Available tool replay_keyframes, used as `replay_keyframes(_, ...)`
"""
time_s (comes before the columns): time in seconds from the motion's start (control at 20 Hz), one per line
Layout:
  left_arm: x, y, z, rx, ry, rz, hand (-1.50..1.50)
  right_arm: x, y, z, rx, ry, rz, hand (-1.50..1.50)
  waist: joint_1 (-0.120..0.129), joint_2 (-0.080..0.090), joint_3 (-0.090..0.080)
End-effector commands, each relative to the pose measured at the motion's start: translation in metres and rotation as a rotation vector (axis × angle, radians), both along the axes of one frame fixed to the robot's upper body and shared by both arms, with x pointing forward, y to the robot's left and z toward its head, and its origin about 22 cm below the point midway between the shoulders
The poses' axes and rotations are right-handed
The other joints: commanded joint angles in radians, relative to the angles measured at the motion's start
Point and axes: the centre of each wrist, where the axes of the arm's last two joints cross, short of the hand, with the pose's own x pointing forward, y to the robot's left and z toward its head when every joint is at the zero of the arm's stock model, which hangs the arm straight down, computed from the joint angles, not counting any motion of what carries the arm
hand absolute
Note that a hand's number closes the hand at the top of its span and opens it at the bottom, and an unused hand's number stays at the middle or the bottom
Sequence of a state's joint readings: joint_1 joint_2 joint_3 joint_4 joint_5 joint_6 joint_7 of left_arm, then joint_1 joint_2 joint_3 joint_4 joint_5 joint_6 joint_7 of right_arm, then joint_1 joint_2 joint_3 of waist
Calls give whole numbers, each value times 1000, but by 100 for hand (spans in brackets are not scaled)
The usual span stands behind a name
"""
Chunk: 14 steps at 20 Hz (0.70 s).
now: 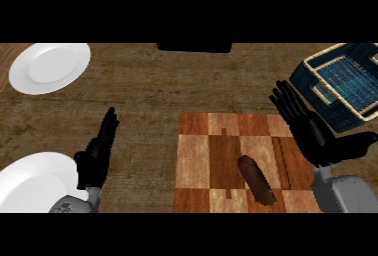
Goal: Pick the sweet potato from the cutting board and place it in the basket
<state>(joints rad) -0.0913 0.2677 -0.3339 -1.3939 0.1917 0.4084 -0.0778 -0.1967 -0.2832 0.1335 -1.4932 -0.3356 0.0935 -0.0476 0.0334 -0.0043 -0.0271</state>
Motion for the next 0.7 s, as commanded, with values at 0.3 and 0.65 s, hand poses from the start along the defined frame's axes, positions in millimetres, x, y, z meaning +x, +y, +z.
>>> replay_keyframes(0.3,27,45,39,50,-26,74,0,3,22,93,-623,-470,178,150,-22,-4,24)
replay_keyframes(0.65,35,65,57,50,-17,105,0,-21,58,48,-834,-671,-320,-150,-56,-8,24)
